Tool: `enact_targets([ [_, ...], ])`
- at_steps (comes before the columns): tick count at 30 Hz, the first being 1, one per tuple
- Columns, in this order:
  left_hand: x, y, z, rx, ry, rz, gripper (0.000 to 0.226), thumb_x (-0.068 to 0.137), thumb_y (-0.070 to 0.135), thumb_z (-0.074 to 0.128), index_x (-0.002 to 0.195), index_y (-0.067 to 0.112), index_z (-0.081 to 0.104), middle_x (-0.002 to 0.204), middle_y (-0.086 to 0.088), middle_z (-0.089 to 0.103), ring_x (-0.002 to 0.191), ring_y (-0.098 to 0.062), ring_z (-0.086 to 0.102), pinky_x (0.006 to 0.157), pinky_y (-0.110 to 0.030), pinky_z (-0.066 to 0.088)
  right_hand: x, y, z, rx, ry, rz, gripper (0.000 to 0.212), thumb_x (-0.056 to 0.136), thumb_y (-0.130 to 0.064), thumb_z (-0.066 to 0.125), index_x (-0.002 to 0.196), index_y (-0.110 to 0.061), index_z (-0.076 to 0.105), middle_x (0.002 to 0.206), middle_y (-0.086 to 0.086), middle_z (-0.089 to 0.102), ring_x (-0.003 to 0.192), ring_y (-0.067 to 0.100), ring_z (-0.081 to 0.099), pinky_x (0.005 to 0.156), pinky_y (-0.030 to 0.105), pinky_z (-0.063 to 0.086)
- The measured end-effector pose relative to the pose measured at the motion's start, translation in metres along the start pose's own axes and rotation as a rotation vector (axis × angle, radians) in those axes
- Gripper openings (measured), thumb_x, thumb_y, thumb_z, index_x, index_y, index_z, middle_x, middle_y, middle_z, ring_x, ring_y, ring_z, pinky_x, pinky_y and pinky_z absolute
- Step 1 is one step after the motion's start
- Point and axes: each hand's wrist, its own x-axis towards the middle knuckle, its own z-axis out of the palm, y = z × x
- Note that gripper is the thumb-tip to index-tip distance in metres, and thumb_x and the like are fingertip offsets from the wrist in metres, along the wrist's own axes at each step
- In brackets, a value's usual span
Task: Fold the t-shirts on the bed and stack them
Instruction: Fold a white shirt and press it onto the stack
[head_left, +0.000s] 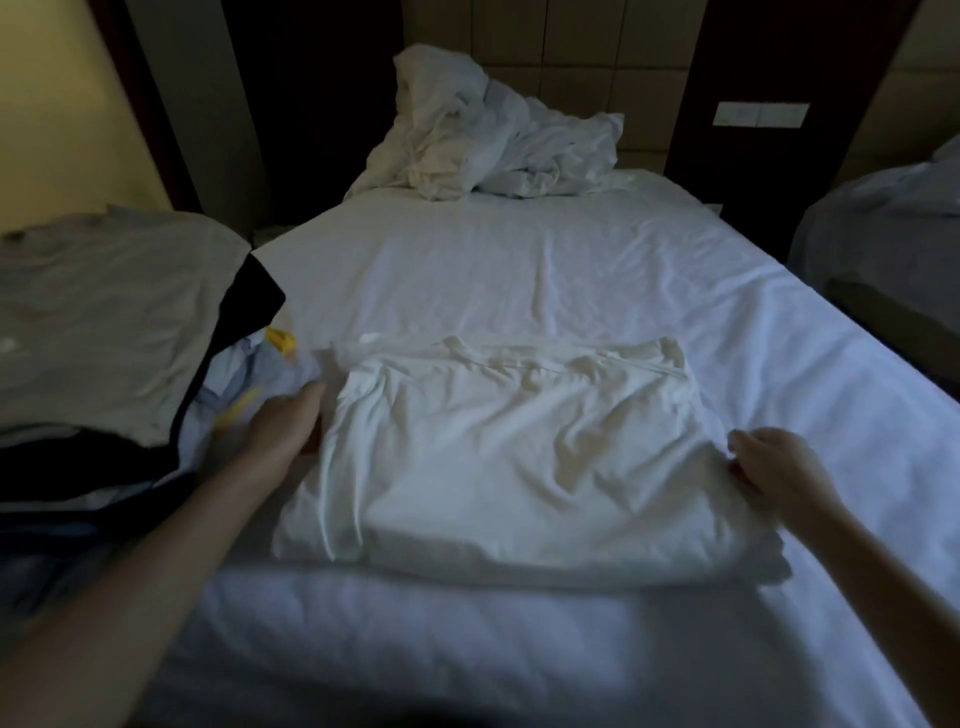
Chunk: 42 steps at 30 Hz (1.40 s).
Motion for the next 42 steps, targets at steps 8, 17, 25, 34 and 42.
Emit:
enact_targets([
  [8, -0.097, 0.003, -0.01, 0.203, -0.136, 0.123, 0.036, 0.094, 0.02, 0.056, 0.12, -0.004, 0.051, 0.106, -0.014, 0.056, 0.106, -0.033, 0.057, 0.071, -0.027, 0.034, -0.072, 0.008, 0.006, 0.07, 0.011, -0.067, 0.033, 0.093, -0.029, 0.053, 0.091, 0.003, 0.053, 0.085, 0.018, 0.055, 0.088, 0.037, 0.056, 0.073, 0.038, 0.039],
  [17, -0.115, -0.017, -0.04, 0.049, -0.177, -0.024, 0.037, 0.094, 0.045, 0.051, 0.08, 0.011, 0.055, 0.08, -0.01, 0.053, 0.067, -0.02, 0.048, 0.07, -0.032, 0.039, -0.097, 0.009, -0.016, 0.331, -0.152, 0.051, 0.042, 0.094, -0.037, 0.052, 0.067, -0.004, 0.053, 0.063, 0.011, 0.049, 0.056, 0.024, 0.046, 0.051, 0.028, 0.033],
  [25, -0.131, -0.043, -0.061, 0.162, -0.273, 0.027, 0.043, 0.095, 0.032, 0.055, 0.121, -0.002, 0.055, 0.107, -0.006, 0.06, 0.096, -0.023, 0.056, 0.073, -0.028, 0.036, -0.123, 0.035, -0.034, 0.04, -0.076, -0.041, 0.027, 0.084, -0.027, 0.067, 0.08, -0.003, 0.057, 0.07, 0.013, 0.055, 0.067, 0.029, 0.053, 0.057, 0.029, 0.036],
  [34, -0.114, 0.008, -0.049, 0.592, -0.216, 0.164, 0.062, 0.089, 0.041, 0.056, 0.135, 0.006, 0.034, 0.131, -0.019, 0.04, 0.121, -0.038, 0.041, 0.089, -0.041, 0.039, -0.101, -0.011, -0.025, -0.403, -0.008, -0.169, 0.055, 0.09, -0.036, 0.053, 0.135, -0.009, 0.037, 0.133, 0.021, 0.044, 0.122, 0.038, 0.04, 0.1, 0.042, 0.033],
  [42, -0.063, 0.049, 0.034, 0.632, -0.074, 0.534, 0.051, 0.096, 0.027, 0.047, 0.142, 0.01, 0.035, 0.143, -0.015, 0.043, 0.131, -0.033, 0.036, 0.103, -0.04, 0.032, -0.031, -0.048, 0.028, -0.439, 0.008, -0.354, 0.049, 0.096, -0.035, 0.039, 0.14, -0.013, 0.035, 0.145, 0.012, 0.04, 0.133, 0.028, 0.033, 0.106, 0.037, 0.022],
])
